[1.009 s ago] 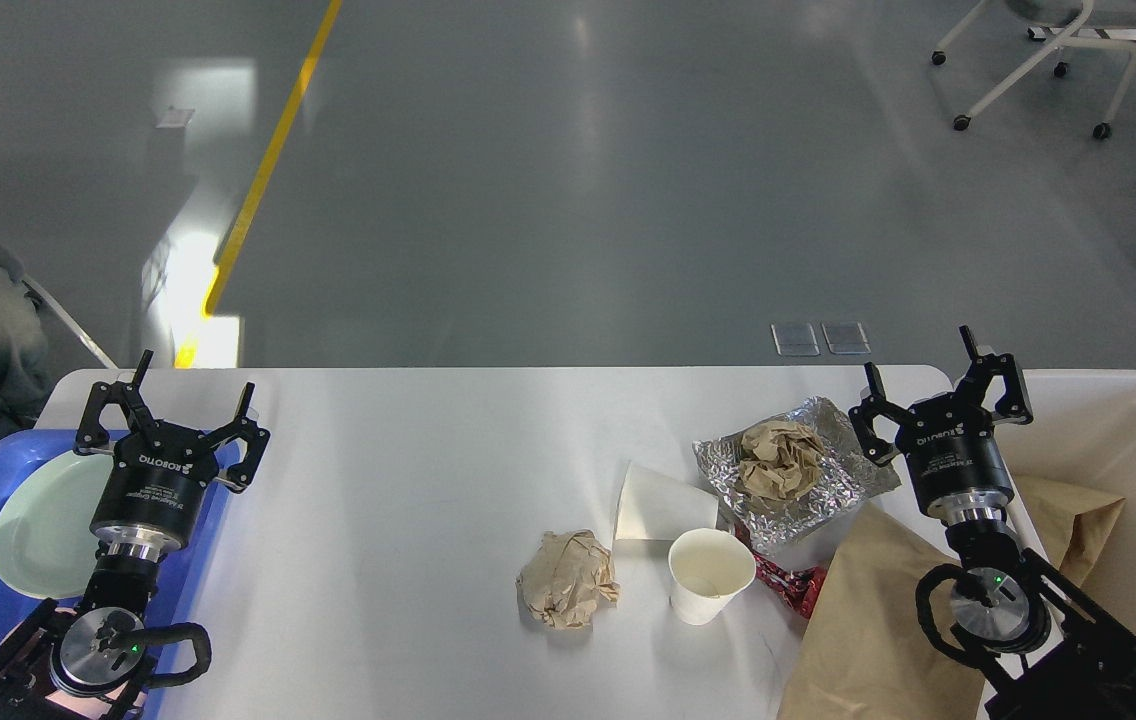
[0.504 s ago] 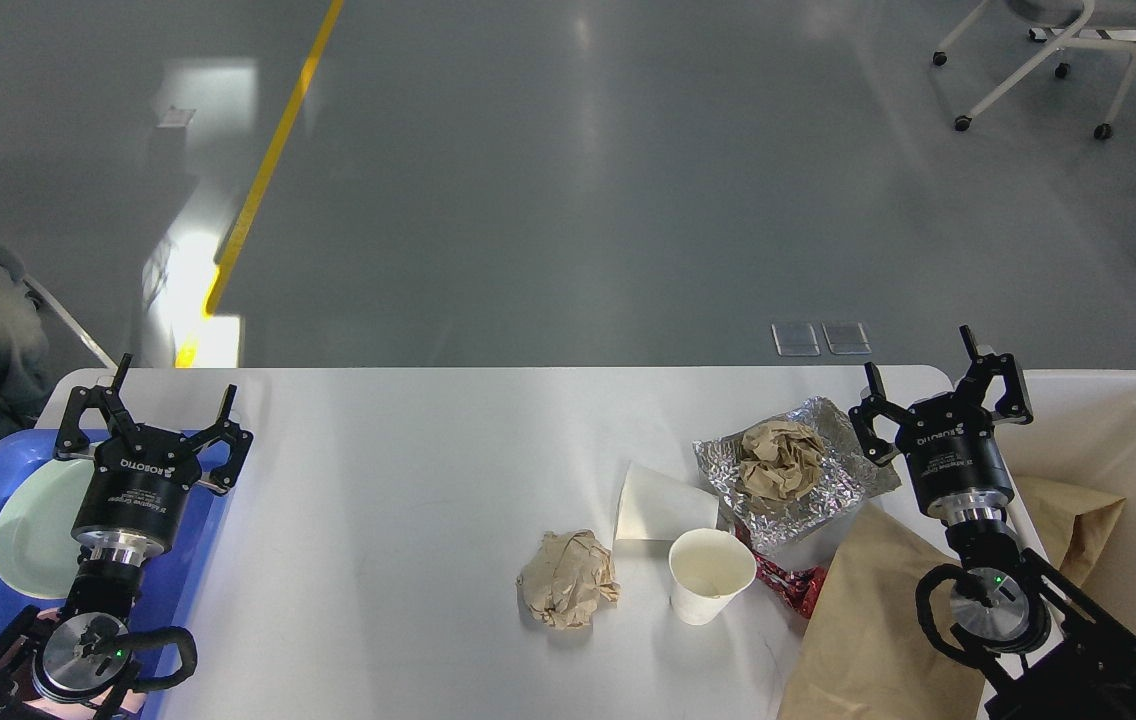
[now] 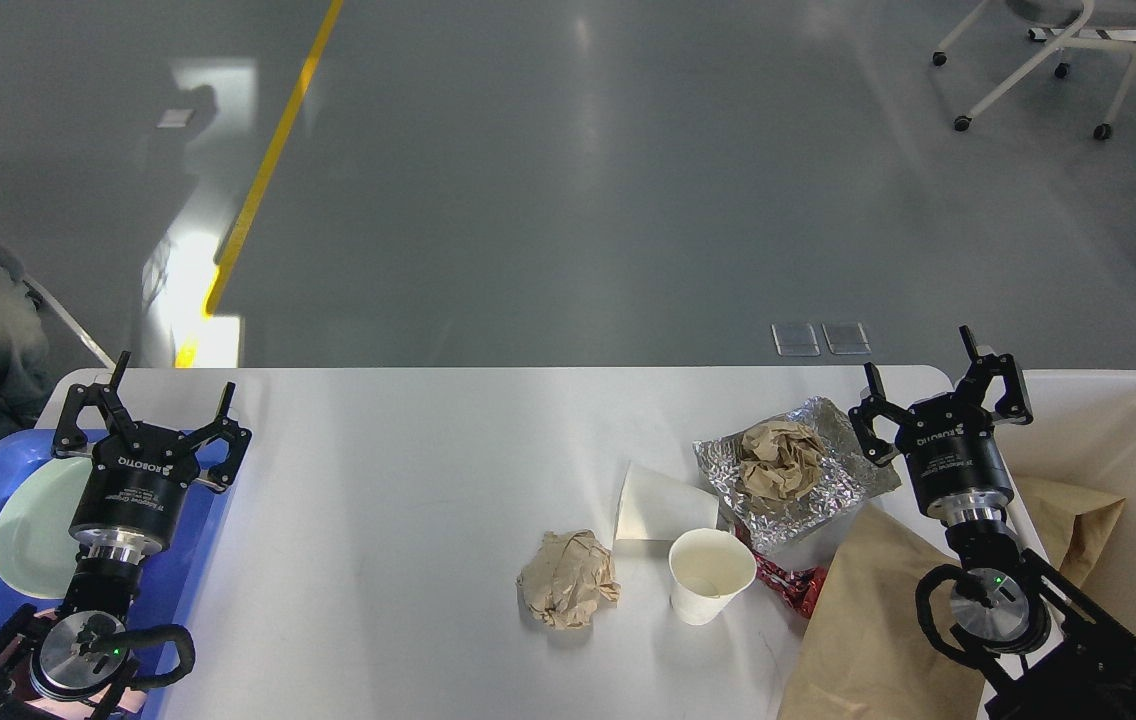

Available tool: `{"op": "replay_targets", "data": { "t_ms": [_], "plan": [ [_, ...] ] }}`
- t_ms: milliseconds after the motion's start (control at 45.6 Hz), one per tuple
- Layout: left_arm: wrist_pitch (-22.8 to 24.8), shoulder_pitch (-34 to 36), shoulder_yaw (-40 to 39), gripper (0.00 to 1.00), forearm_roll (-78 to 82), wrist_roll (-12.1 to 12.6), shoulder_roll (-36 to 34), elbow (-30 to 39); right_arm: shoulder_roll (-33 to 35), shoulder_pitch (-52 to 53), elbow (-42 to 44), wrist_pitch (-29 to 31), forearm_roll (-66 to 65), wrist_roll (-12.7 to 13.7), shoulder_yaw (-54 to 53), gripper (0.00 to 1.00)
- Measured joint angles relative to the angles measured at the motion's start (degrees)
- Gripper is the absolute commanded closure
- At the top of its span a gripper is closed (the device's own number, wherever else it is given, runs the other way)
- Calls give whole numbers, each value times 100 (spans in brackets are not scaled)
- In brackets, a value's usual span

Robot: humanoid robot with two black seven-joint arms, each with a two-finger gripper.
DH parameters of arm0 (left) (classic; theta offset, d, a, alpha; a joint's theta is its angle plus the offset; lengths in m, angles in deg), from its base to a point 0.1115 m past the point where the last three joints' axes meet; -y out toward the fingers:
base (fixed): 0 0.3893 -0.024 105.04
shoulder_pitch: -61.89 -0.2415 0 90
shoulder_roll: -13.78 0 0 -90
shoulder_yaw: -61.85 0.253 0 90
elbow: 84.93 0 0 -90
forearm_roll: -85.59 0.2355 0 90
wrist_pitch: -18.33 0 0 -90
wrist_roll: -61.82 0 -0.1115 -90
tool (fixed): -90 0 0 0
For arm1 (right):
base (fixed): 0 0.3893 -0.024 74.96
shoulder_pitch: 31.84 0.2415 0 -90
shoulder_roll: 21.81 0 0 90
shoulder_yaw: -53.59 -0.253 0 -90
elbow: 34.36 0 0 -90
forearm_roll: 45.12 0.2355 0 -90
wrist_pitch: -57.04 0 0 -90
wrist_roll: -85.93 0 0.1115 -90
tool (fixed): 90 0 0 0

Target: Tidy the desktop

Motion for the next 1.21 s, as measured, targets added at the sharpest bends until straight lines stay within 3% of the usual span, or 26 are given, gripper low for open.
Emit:
{"op": "replay_targets", "data": {
  "t_ms": [1206],
  "plan": [
    [2,0,0,3,-8,1,0,0,8,157,164,-85,437,72,-131,0]
  ]
}}
